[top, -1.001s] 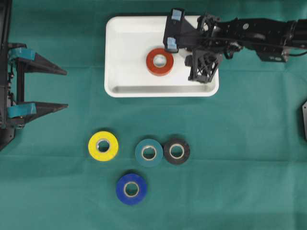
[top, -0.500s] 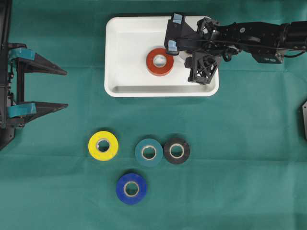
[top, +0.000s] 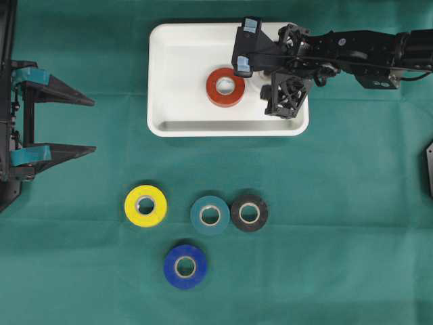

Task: Pick up the tape from a random location and place it into the white case.
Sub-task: 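Lower the white tape into the tray beside the orange-red roll and release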

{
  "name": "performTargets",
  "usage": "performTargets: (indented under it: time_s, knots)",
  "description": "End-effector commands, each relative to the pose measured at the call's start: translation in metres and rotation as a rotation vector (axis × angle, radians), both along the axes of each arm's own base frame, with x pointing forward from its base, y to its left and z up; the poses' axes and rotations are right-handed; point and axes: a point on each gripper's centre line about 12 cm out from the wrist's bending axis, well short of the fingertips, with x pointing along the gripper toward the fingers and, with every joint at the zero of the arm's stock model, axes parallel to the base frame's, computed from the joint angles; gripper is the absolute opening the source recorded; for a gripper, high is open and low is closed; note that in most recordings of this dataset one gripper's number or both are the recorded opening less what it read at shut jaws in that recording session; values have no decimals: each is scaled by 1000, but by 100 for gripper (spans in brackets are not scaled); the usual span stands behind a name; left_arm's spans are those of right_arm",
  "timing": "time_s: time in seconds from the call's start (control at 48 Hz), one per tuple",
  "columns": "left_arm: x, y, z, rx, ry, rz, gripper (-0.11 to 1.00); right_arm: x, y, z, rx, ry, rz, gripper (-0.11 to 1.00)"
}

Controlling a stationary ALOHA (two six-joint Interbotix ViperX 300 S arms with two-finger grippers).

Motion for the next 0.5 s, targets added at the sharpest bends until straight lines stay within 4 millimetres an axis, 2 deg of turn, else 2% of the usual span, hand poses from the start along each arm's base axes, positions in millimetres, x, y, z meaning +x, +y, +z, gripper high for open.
performTargets:
  time_s: [0.0, 0.042, 0.104, 0.25, 0.48]
  knots:
    - [2, 0, 4, -2, -9, -1, 94, 5, -3, 15, -17, -40, -2, 72]
    - [2, 0, 4, -2, -6, -1, 94, 5, -2, 17, -19, -43, 1, 82]
    - [2, 0, 4, -2, -8, -1, 94, 5, -3, 23, -24, -51, 0, 91]
    - [2, 0, 4, -2, -6, -1, 94, 3, -2, 45, -39, -77, 1, 86]
    - [2, 0, 4, -2, -8, -1, 94, -9, 2, 96, -74, -160, -5, 86]
